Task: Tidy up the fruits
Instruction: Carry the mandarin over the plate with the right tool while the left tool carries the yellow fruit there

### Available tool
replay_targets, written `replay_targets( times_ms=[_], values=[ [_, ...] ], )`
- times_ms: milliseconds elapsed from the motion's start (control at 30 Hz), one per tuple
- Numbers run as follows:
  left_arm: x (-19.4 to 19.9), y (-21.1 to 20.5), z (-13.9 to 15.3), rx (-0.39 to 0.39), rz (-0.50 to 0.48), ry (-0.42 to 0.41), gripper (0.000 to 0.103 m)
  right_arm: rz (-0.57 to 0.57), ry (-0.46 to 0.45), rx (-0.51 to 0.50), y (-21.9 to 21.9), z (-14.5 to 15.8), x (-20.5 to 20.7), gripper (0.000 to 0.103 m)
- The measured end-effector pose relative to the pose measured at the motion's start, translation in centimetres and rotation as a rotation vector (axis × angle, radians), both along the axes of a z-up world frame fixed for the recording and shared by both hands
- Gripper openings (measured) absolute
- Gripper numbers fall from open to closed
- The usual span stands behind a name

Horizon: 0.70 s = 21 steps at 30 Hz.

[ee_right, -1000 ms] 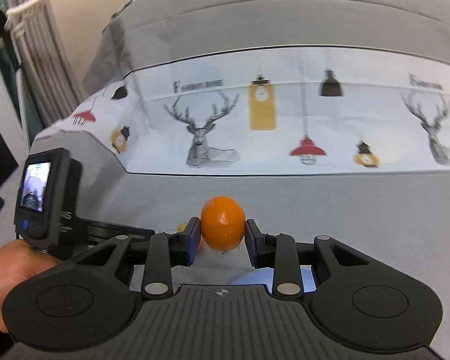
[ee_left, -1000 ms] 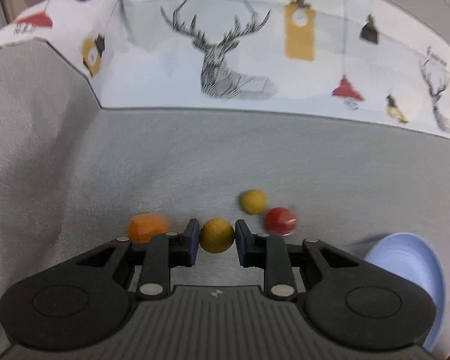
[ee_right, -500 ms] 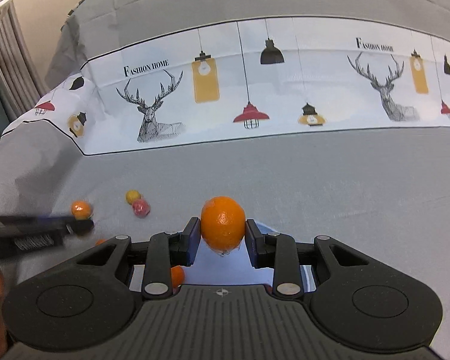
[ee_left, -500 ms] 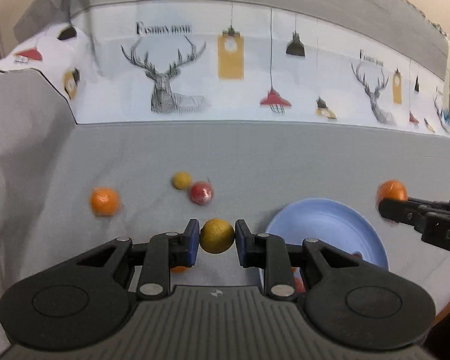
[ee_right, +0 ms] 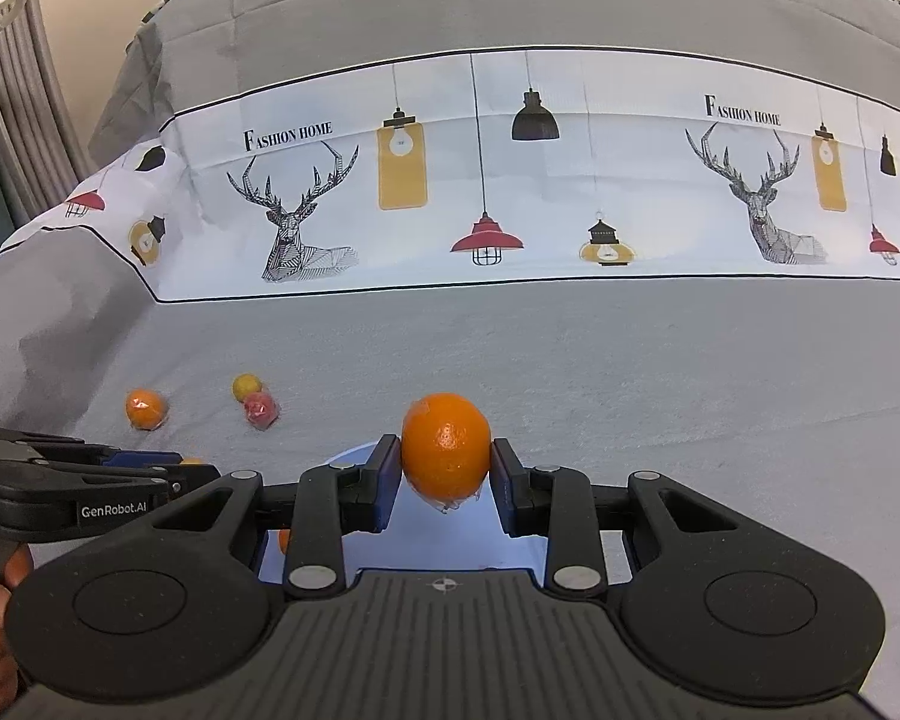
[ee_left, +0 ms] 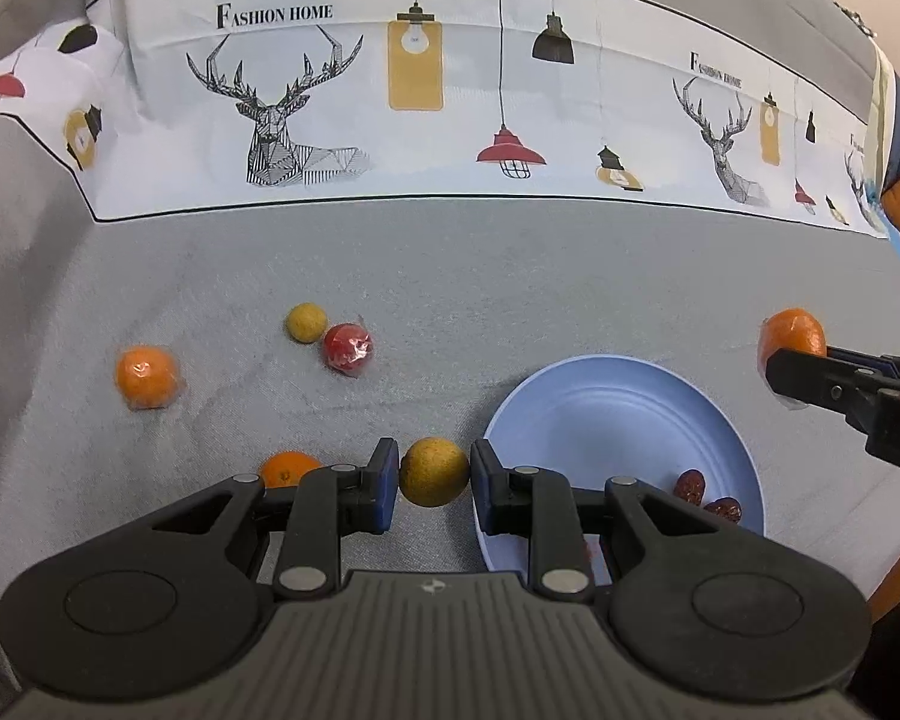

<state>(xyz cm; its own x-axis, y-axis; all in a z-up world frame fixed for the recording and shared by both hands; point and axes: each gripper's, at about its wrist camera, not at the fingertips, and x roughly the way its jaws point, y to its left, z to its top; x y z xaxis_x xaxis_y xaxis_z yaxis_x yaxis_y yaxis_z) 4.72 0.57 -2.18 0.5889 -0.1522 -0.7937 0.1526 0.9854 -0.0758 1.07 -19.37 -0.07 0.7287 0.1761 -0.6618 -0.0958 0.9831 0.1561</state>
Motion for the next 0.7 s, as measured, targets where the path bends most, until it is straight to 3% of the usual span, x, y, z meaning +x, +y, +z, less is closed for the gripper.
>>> replay_targets(
  times_ms=[700],
  values=[
    [0.4,-0.1,0.0,-0.046,-0.005,0.0,0.028,-0.013,0.025,-0.019,-0.6,-1.0,0.2,0.034]
  ],
)
